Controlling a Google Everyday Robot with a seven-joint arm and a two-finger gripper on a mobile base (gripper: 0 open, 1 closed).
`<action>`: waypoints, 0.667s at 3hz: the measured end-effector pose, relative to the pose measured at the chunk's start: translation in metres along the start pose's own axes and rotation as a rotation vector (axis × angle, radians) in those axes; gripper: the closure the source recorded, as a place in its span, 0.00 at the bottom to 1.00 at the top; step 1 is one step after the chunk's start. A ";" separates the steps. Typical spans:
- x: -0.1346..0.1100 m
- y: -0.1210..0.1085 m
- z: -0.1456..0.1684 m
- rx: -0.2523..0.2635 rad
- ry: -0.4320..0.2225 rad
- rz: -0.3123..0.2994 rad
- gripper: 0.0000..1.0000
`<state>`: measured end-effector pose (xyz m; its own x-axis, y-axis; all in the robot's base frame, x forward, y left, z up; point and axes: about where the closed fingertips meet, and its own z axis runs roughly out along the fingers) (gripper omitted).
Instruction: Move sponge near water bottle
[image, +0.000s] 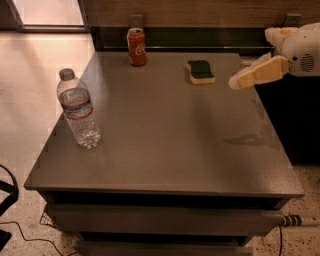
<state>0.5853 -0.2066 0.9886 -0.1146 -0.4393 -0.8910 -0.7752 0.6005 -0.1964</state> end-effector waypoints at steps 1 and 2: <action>0.002 -0.002 0.003 -0.001 0.001 0.007 0.00; 0.018 -0.025 0.031 0.030 -0.018 0.070 0.00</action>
Offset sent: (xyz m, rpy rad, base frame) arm 0.0574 -0.0082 -0.0386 0.0985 0.0357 -0.0869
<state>0.6221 -0.2088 0.9653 -0.1563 -0.3838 -0.9101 -0.7469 0.6488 -0.1453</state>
